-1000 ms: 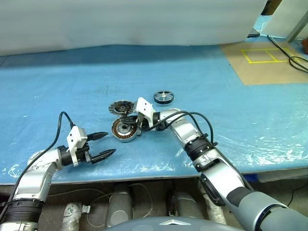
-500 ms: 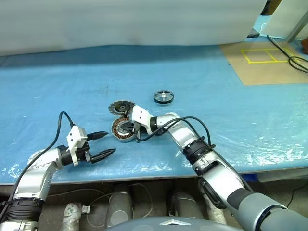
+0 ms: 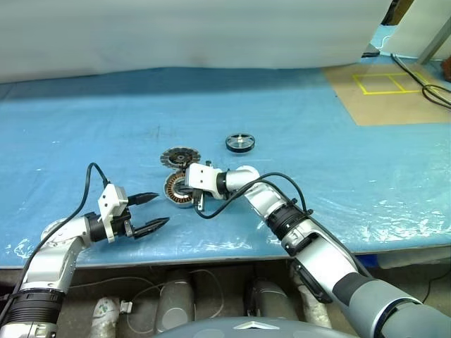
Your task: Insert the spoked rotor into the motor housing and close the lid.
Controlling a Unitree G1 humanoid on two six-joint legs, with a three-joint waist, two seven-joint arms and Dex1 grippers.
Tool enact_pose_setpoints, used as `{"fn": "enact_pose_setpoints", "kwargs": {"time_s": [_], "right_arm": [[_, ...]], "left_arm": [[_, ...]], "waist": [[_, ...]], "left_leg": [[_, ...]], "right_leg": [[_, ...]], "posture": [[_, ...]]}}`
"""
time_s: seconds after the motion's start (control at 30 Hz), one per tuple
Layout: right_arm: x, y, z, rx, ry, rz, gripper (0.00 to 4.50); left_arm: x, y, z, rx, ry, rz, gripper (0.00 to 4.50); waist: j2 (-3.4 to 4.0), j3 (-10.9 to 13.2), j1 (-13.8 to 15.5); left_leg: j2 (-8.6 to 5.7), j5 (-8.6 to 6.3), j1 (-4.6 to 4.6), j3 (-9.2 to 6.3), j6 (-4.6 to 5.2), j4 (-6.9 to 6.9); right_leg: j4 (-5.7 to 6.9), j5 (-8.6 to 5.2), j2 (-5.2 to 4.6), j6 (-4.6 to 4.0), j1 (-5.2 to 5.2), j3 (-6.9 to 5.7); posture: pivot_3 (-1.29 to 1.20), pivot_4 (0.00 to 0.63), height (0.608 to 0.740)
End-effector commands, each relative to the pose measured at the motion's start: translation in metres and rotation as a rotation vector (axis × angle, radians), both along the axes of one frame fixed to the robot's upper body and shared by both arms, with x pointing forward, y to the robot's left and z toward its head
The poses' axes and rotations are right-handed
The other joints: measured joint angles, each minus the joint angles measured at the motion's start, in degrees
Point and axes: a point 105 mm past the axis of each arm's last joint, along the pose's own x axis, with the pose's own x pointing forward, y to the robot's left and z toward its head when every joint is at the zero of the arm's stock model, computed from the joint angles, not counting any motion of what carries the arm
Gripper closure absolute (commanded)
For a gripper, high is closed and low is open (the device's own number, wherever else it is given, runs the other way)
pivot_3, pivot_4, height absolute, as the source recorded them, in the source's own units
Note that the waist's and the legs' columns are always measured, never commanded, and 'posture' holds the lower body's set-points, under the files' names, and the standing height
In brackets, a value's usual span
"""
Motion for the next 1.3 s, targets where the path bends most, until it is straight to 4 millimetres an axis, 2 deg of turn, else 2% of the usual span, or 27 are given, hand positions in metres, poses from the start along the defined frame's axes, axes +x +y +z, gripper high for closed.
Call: {"fn": "enact_pose_setpoints", "kwargs": {"time_s": [0.03, 0.13, 0.2, 0.27, 0.37, 0.47, 0.53, 0.8, 1.03, 1.23, 1.3], "right_arm": [[0.001, -0.015, -0.032, -0.089, 0.088, -0.066, 4.49], [0.005, -0.013, -0.025, -0.050, 0.098, -0.096, 4.49], [0.008, -0.011, -0.017, 0.020, 0.165, -0.134, 4.49], [0.013, -0.007, 0.001, 0.138, 0.260, -0.161, 4.49], [0.015, -0.007, 0.027, 0.242, 0.313, -0.147, 4.49], [0.010, -0.007, 0.054, 0.325, 0.367, -0.097, 4.49], [0.007, -0.006, 0.054, 0.306, 0.348, -0.090, 4.49], [-0.005, 0.002, 0.033, 0.190, 0.257, -0.066, 4.49], [0.003, 0.004, 0.028, 0.166, 0.198, -0.103, 4.49], [0.002, 0.007, 0.026, 0.159, 0.193, -0.096, 4.49], [0.006, 0.006, 0.007, 0.068, 0.192, -0.138, 4.49]], "left_arm": [[0.002, -0.002, 0.006, -0.002, -0.035, -0.017, 0.26], [0.001, -0.002, 0.006, -0.003, -0.033, -0.019, 0.26], [0.001, -0.002, 0.006, -0.002, -0.031, -0.020, 0.26], [0.001, -0.002, 0.006, -0.003, -0.031, -0.021, 0.26], [0.001, -0.002, 0.006, -0.005, -0.030, -0.022, 0.26], [0.001, -0.001, 0.005, -0.003, -0.028, -0.022, 0.26], [0.001, -0.001, 0.005, -0.002, -0.027, -0.023, 0.26], [0.003, -0.003, 0.004, -0.006, -0.029, -0.031, 0.26], [0.002, -0.004, 0.003, -0.006, -0.027, -0.034, 0.26], [0.001, -0.004, 0.003, -0.008, -0.026, -0.034, 0.26], [0.001, -0.004, 0.002, -0.006, -0.025, -0.035, 0.26]], "waist": [[0.00, 0.0, 0.0], [0.00, 0.0, 0.0], [0.00, 0.0, 0.0], [0.00, 0.0, 0.0], [0.00, 0.0, 0.1], [-0.01, 0.0, 0.1], [-0.04, 0.0, -0.1], [-0.04, 0.0, -0.1], [-0.04, 0.0, 0.0], [-0.04, 0.0, -0.1], [-0.04, 0.0, -0.1]], "left_leg": [[-0.01, 0.00, 0.10, 0.00, 0.00, -0.04], [-0.06, -0.01, 0.28, 0.01, 0.00, -0.25], [-0.06, -0.01, 0.35, 0.02, 0.00, -0.36], [-0.05, 0.00, 0.35, 0.03, 0.00, -0.40], [-0.05, 0.00, 0.24, 0.04, 0.00, -0.37], [-0.06, 0.01, -0.23, 0.06, 0.00, -0.28], [-0.03, 0.02, -0.55, 0.06, 0.01, -0.25], [-0.02, 0.02, -0.62, 0.06, -0.04, -0.34], [0.00, 0.01, -0.53, 0.06, -0.04, -0.31], [0.00, 0.02, -0.55, 0.06, -0.04, -0.28], [0.00, 0.02, -0.54, 0.06, -0.04, -0.29]], "right_leg": [[-0.01, 0.00, 0.00, 0.00, 0.09, 0.01], [-0.02, -0.01, 0.00, 0.00, 0.17, 0.06], [-0.02, -0.01, 0.00, -0.01, 0.17, 0.08], [-0.02, -0.01, 0.00, -0.01, 0.14, 0.07], [-0.05, -0.01, 0.00, -0.02, 0.11, 0.06], [-0.10, 0.00, 0.00, -0.02, -0.31, 0.06], [-0.06, 0.01, 0.01, -0.02, -0.57, 0.02], [-0.09, -0.03, 0.01, -0.08, -0.62, -0.09], [-0.05, -0.04, 0.01, -0.09, -0.56, -0.07], [-0.06, -0.04, 0.01, -0.09, -0.56, -0.07], [-0.06, -0.04, 0.01, -0.09, -0.56, -0.07]], "posture": [[0.00, 0.150, 0.740], [0.00, 0.150, 0.740], [0.00, 0.150, 0.740], [0.00, 0.150, 0.740], [0.00, 0.150, 0.740], [0.00, 0.150, 0.740], [0.00, 0.150, 0.740], [0.00, 0.150, 0.740], [0.00, 0.150, 0.740], [0.00, 0.150, 0.740], [0.00, 0.150, 0.740]]}}
